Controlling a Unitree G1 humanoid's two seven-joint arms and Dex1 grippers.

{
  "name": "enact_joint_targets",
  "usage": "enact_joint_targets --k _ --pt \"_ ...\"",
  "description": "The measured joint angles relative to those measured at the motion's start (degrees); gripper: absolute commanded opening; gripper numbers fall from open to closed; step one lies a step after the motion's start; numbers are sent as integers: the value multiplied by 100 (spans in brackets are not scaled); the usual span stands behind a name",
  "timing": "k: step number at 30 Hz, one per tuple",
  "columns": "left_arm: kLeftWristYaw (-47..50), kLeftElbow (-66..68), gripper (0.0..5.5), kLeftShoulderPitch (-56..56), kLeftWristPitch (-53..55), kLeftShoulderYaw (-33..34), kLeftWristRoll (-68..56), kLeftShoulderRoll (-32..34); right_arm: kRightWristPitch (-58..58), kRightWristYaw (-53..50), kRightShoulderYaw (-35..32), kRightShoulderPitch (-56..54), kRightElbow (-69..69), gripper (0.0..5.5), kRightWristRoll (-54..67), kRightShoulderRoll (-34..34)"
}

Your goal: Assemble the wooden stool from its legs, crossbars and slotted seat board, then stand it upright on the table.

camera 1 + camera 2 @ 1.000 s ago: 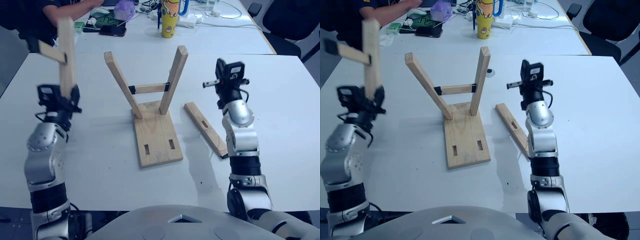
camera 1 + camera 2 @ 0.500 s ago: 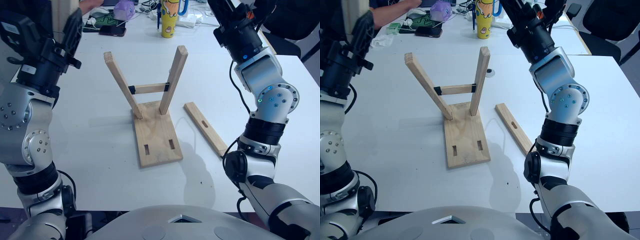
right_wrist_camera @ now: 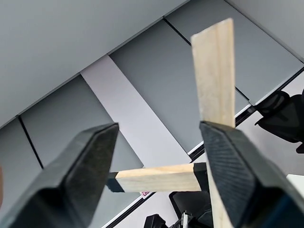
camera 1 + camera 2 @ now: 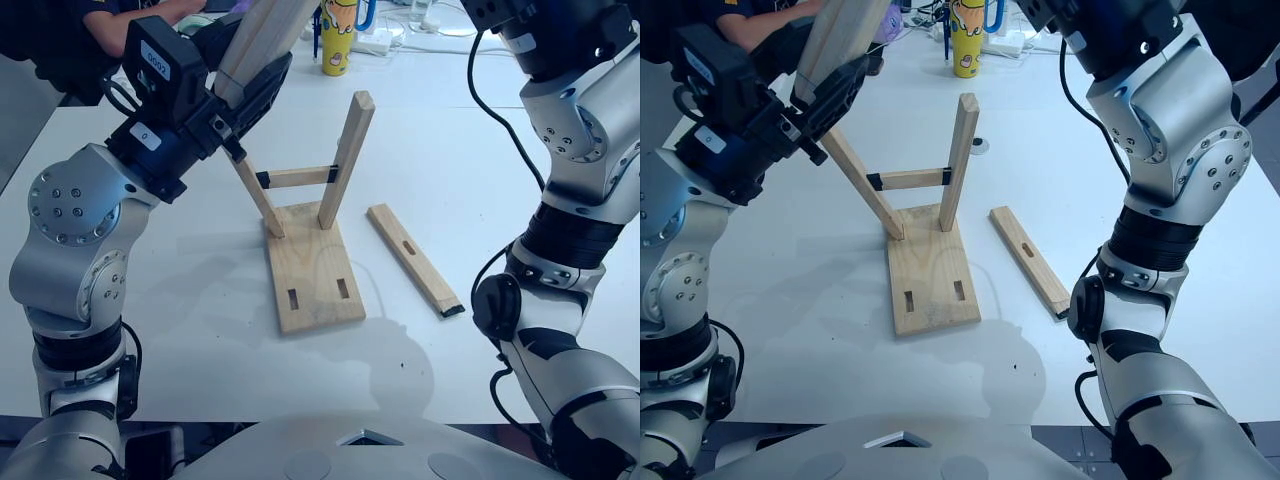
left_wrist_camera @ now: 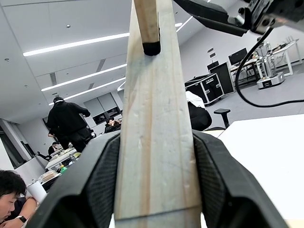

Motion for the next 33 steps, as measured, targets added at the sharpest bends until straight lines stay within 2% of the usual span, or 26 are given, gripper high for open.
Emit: enact_joint_targets --k 14,25,33 --pt "25 184 207 -123 -272 92 385 -3 35 69 330 263 108 342 -163 -244" --pt "-275 152 207 96 -410 -353 731 49 -264 200 326 215 272 342 -606 -103" --pt "-431 130 207 255 -506 -402 885 95 -424 201 317 88 471 218 -1028 19"
